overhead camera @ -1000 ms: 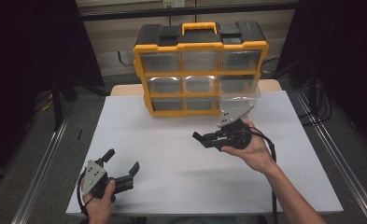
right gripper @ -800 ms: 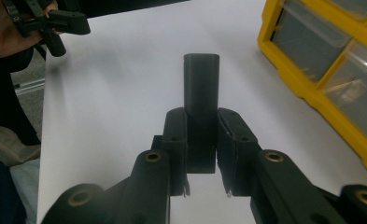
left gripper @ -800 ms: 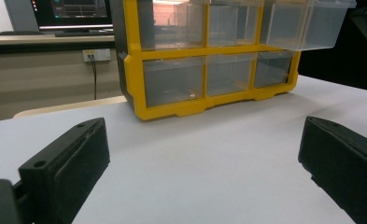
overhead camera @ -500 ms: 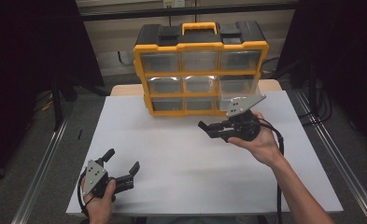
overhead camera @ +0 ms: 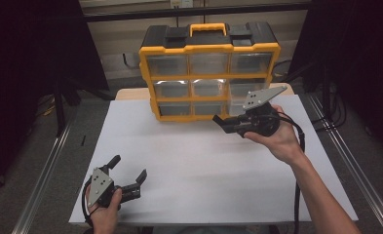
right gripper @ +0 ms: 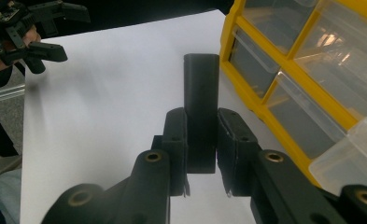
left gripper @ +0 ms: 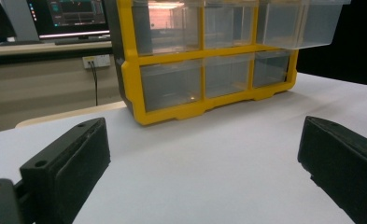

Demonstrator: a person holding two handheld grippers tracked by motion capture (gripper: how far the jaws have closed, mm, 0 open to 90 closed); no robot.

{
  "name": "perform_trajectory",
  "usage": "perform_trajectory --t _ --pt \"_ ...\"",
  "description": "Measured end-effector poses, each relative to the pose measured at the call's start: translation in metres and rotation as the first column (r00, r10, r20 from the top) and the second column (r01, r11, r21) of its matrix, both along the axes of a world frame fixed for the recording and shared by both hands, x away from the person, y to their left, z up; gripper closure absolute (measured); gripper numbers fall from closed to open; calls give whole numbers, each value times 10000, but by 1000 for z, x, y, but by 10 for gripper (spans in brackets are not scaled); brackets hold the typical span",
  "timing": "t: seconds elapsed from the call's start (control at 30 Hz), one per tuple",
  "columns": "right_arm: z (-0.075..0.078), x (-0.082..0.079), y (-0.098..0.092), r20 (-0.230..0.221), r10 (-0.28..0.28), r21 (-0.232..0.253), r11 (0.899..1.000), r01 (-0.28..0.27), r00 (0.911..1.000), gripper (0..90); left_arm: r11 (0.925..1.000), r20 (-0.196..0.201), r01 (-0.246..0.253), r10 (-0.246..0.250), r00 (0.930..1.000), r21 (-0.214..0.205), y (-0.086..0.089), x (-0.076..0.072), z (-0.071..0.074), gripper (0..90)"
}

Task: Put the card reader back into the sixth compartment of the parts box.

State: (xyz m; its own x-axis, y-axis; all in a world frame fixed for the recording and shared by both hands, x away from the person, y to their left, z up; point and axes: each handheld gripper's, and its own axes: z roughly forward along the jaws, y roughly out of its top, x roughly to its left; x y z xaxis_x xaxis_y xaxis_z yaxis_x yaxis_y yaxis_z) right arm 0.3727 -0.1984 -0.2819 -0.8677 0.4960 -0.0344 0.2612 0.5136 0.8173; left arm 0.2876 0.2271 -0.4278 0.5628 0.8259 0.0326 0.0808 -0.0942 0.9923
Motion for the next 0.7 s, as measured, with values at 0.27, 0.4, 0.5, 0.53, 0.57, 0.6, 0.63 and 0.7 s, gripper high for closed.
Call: perform_trajectory --t 0.27,0.4,0.5,0.53,0.57,0.6,0.63,0.7 --pt "16 4 -1 229 -113 -96 9999 115 9997 739 9996 -84 -177 176 9998 -226 1 0 0 19" --pt "22 6 -2 280 -116 -183 9998 121 9995 739 9997 -56 -200 199 9998 -163 1 0 -1 19" --pt "27 12 -6 242 -299 -252 9992 305 9993 739 9997 -57 -201 200 9998 -164 1 0 -1 19" --pt "29 13 -7 227 -361 -301 9989 368 9991 739 9997 -57 -186 186 9998 -163 1 0 -1 19" --pt "31 15 -8 222 -423 -332 9985 430 9989 739 9997 -61 -181 180 9998 -177 1 0 -1 19" --pt "32 16 -9 209 -454 -383 9982 461 9988 739 9996 -53 -207 206 9998 -176 1 0 -1 19" --pt "34 17 -10 210 -490 -409 9979 499 9986 739 9996 -53 -207 206 9998 -176 1 0 -1 19" --pt "37 19 -12 231 -522 -561 9970 534 9984 739 9996 -78 -185 183 9998 -196 1 0 -1 19"
